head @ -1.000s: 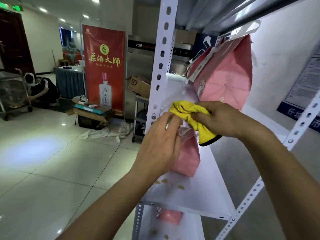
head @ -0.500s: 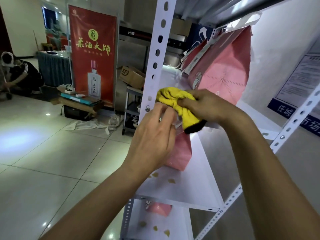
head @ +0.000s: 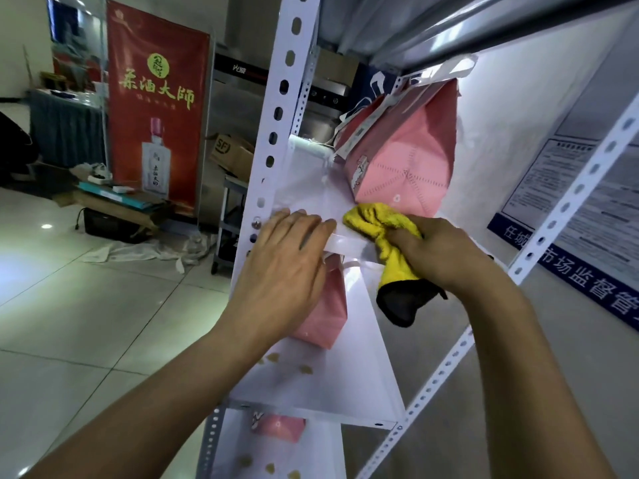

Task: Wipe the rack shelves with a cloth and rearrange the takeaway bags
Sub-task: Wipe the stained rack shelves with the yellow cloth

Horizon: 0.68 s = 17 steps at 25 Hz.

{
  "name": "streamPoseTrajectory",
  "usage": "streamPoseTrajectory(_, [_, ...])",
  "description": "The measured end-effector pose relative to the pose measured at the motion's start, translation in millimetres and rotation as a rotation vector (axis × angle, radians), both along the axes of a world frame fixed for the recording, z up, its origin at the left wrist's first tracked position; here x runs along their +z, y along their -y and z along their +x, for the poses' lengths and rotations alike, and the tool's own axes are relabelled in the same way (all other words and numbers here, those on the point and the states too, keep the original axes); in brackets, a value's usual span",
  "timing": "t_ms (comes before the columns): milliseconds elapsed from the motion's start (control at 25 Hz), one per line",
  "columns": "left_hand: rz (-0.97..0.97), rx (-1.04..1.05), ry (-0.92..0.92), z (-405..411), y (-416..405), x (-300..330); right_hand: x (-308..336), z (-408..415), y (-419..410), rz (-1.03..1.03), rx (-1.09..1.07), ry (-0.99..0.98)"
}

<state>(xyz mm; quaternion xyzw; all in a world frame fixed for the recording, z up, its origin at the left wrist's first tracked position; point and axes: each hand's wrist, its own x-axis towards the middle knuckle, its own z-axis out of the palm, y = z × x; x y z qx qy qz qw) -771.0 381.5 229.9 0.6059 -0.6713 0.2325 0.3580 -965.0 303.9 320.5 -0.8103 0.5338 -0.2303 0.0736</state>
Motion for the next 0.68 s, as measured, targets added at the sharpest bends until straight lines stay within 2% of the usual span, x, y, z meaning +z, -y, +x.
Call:
streamPoseTrajectory(80, [0.001,-0.007,0.016,1,0,-5,5,-5,11,0.041,-0.088,0.017])
streamPoseTrajectory(320, [-0.073,-0.024,0.001,3,7,-8,-8,-24,4,0.004,-0.096,0.027])
streamPoseTrajectory(520, [-0.105,-0.034,-0.031,1,9,-12,14,-31,34,0.193,-0.329,-0.036])
streamPoseTrajectory(680, [-0.098,-0.011,-0.022,-1,7,-13,-10,-43,22,0.07,-0.244,-0.015])
